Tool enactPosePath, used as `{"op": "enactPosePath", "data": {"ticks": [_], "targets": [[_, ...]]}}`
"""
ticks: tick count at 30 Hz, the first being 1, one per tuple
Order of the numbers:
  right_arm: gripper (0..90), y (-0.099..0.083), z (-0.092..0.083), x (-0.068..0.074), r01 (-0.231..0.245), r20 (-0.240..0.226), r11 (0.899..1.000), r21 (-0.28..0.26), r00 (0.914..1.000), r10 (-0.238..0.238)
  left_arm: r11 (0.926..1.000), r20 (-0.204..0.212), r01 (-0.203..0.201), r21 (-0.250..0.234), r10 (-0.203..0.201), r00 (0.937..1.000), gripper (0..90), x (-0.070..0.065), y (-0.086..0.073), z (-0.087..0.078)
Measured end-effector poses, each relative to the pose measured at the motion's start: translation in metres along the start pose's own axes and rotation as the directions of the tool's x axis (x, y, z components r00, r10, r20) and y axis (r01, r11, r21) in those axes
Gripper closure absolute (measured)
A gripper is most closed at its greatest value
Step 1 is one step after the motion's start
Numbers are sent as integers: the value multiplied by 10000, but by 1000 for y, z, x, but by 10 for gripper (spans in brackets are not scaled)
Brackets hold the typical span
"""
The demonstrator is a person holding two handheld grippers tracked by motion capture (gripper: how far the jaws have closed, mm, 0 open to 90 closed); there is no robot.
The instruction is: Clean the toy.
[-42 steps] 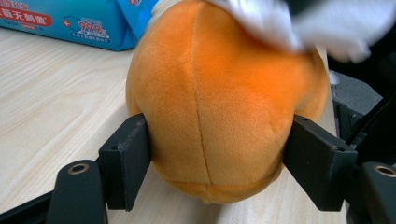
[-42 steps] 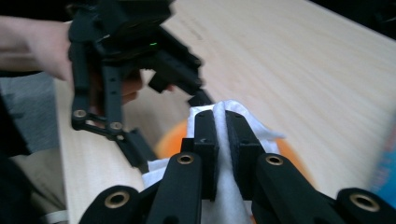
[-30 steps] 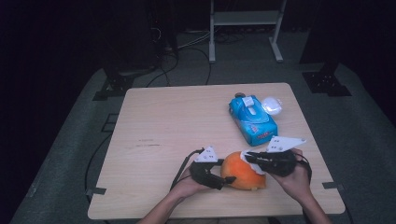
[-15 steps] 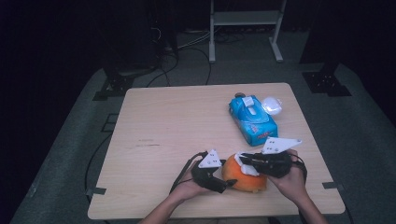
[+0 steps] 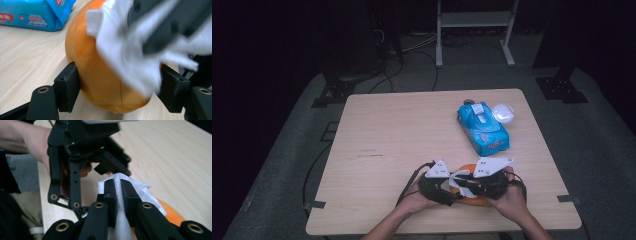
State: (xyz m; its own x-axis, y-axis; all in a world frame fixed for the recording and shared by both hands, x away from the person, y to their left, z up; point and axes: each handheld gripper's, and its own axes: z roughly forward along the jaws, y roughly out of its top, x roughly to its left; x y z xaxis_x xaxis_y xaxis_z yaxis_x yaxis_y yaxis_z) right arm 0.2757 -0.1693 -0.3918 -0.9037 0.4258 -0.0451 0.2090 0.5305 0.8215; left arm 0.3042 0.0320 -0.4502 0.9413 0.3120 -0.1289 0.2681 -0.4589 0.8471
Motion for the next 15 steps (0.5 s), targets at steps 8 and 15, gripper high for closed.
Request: {"op": "enactPosePath", "data": {"ticks": [8,15], "targets": [[831,-17,-49,-38,-1339,806,9843,-1150,9864,1436,9995,-212,-287,135,289,9994,283,9,-3,-3],[830,-26,-41,-39,-1240,1183,9914,-423,9847,1282,9997,-102,6,242,-4,9999,195,19,-6,-6]]}}
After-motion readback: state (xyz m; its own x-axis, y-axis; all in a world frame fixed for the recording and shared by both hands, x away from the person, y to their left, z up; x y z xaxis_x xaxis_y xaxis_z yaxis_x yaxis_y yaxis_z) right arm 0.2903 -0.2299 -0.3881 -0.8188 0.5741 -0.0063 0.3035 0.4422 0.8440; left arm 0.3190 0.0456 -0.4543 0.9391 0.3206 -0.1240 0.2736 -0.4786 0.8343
